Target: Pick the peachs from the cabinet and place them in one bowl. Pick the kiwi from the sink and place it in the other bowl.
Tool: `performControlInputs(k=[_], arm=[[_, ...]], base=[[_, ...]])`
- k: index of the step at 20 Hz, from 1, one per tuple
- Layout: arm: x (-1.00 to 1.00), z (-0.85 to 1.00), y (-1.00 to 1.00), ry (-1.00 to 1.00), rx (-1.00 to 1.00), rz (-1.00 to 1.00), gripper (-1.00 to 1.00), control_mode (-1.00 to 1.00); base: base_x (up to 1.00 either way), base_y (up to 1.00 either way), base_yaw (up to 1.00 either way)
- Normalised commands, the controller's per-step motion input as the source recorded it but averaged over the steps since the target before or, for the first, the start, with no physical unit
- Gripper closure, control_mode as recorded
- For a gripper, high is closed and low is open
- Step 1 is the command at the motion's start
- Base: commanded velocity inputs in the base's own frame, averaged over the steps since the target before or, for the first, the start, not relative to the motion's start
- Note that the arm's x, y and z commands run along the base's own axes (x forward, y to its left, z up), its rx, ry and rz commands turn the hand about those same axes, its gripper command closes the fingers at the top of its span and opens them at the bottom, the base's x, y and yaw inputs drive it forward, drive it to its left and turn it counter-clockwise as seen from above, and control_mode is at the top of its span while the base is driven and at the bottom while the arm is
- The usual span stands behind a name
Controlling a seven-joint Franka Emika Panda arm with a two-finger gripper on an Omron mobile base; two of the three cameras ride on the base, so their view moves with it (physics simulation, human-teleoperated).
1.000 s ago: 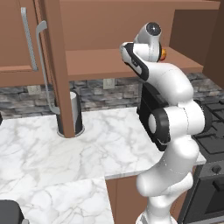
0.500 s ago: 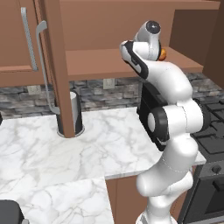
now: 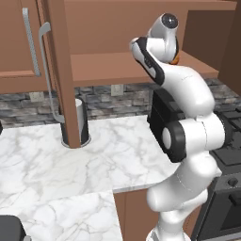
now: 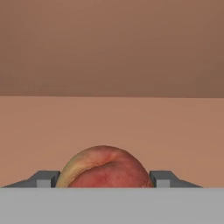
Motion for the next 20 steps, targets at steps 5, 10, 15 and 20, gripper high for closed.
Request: performControlInputs(k=[5,10,15,20], arm=[[-0.82,0.28,0.21,0.02,0.00,0.07,1.00,-1.00],[-1.00,-0.01,0.07,0.00,0.00,0.11,1.00,-1.00],[-1.00,-0.21,0.00,0.00,-0.02,0.13,1.00,-1.00],[-1.00,-0.28,0.00,0.00,-0.05,0.14,1.00,-1.00]], base=[[0.00,0.00,0.00],[0.00,0.00,0.00],[0.00,0.00,0.00],[0.00,0.00,0.00]])
